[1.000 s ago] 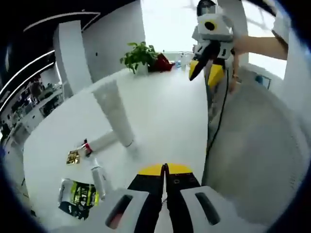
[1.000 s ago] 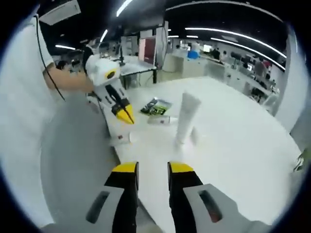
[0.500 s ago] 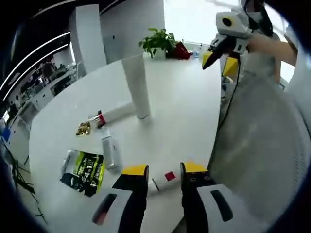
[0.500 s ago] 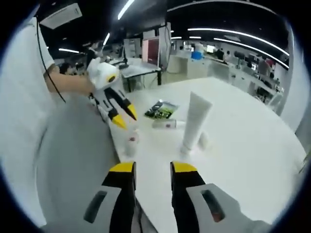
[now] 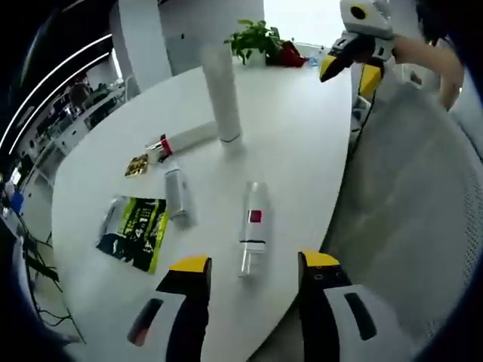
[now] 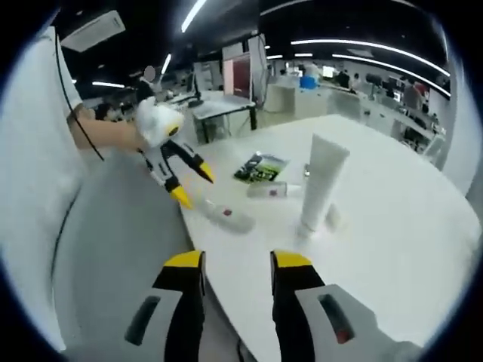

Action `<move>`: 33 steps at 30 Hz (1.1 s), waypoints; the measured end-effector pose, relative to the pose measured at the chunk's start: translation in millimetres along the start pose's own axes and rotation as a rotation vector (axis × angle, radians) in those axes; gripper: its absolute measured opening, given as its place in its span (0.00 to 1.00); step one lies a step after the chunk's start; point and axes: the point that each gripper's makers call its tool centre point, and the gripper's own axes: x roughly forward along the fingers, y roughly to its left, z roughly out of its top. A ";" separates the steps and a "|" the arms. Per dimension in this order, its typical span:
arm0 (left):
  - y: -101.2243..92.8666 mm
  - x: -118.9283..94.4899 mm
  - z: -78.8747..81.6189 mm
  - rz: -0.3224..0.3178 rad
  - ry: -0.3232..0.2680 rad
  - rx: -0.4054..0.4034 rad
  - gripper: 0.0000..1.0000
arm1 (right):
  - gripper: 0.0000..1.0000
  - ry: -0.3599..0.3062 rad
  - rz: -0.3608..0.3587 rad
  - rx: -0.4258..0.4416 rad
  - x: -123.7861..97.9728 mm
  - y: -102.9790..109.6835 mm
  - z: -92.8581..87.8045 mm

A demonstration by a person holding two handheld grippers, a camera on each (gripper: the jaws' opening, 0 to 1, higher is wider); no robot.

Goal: Arrange the skincare products in the storage area until every visible bottle or jar stands upright without overlapping.

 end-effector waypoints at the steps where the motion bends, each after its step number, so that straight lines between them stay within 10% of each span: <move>1: 0.4 3.2 -2.1 -0.008 0.004 0.002 0.50 | 0.34 -0.002 0.004 0.002 1.7 1.6 0.6; 10: 2.4 34.4 -18.1 -0.039 0.081 0.064 0.46 | 0.33 -0.016 -0.018 0.040 -0.3 2.4 -0.9; 33: 6.3 44.5 2.1 -0.085 0.042 0.163 0.26 | 0.31 -0.009 -0.039 0.087 4.7 0.7 -9.3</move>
